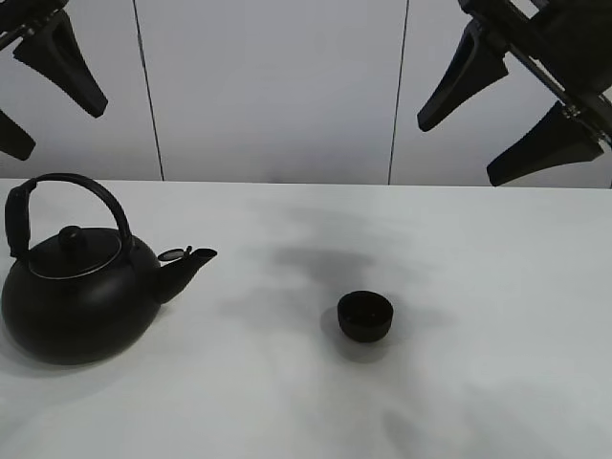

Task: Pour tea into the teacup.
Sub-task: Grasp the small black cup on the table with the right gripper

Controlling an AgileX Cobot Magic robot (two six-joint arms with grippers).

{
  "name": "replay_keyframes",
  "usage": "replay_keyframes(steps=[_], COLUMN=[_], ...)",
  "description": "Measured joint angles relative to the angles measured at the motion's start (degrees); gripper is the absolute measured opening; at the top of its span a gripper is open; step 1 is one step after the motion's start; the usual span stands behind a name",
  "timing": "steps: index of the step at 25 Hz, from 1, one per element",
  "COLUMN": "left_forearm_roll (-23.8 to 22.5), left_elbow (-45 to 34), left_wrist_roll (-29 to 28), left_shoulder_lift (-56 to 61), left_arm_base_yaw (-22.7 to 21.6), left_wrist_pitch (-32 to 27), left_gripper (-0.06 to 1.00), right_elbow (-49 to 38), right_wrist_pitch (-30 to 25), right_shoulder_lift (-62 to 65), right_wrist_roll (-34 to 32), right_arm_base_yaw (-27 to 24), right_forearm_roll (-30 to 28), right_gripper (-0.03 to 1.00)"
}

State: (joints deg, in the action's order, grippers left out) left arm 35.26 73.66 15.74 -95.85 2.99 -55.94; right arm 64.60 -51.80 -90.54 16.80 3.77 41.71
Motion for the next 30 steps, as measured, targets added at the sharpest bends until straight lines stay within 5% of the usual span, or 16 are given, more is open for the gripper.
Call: replay_keyframes(steps=[12, 15, 24, 30], left_forearm_roll=[0.0, 0.0, 0.0, 0.0], left_elbow=[0.0, 0.0, 0.0, 0.0], left_wrist_roll=[0.0, 0.0, 0.0, 0.0], left_shoulder_lift=[0.0, 0.0, 0.0, 0.0], left_arm_base_yaw=[0.0, 0.0, 0.0, 0.0], left_wrist_pitch=[0.0, 0.0, 0.0, 0.1], left_gripper=[0.58, 0.58, 0.58, 0.58], right_elbow=[5.0, 9.5, 14.7, 14.7], right_wrist_pitch=[-6.1, -8.6, -8.4, -8.4], right_shoulder_lift=[-0.2, -0.2, -1.0, -6.4], right_wrist_roll=[2.5, 2.7, -5.2, -8.6], right_arm_base_yaw=[0.4, 3.6, 25.0, 27.3], right_forearm_roll=[-2.5, -7.9, -36.2, -38.9], right_gripper=[0.54, 0.54, 0.59, 0.65])
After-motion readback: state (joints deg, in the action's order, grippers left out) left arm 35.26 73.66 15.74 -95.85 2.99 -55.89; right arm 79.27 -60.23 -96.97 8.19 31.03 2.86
